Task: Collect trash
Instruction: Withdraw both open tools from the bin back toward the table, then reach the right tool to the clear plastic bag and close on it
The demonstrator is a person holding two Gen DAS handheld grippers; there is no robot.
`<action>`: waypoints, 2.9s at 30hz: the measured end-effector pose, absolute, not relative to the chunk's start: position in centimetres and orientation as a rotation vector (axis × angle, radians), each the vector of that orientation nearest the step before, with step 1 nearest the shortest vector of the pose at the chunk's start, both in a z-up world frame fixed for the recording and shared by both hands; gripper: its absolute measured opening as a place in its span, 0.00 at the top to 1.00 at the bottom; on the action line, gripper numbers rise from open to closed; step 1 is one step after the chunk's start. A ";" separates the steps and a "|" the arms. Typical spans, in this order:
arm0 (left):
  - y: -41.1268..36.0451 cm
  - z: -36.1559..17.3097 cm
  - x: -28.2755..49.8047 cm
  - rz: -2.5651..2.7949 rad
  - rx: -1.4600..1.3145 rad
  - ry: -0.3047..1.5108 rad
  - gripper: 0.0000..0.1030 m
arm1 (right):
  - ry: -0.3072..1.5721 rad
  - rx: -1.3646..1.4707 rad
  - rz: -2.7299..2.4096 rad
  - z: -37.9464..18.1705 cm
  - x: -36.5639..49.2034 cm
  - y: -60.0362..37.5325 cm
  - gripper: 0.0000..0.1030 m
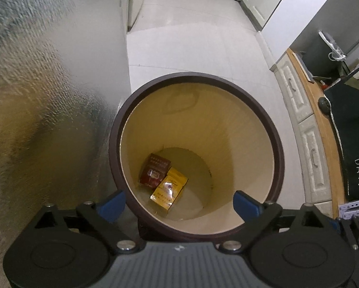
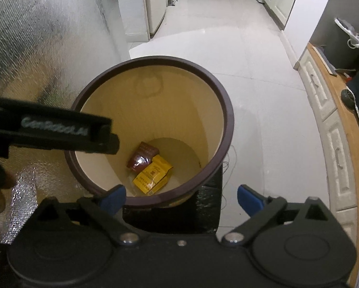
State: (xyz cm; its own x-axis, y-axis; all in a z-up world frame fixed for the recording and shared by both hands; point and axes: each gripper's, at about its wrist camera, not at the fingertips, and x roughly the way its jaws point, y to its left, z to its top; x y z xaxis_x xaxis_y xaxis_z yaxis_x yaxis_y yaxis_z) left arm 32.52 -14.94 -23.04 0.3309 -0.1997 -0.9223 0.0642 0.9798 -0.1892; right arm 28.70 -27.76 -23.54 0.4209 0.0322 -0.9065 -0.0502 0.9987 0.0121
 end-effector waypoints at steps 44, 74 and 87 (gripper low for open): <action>-10.8 -5.4 18.1 -0.184 -0.032 0.835 0.00 | 0.774 0.078 -0.079 -7.0 15.3 -32.1 0.00; 4.8 -0.9 13.4 0.016 -0.118 0.613 0.00 | 0.561 0.031 0.043 -0.6 15.5 -22.5 0.00; 14.4 1.1 14.7 0.118 -0.208 0.526 0.00 | 0.555 -0.070 0.238 0.3 20.1 -11.8 0.00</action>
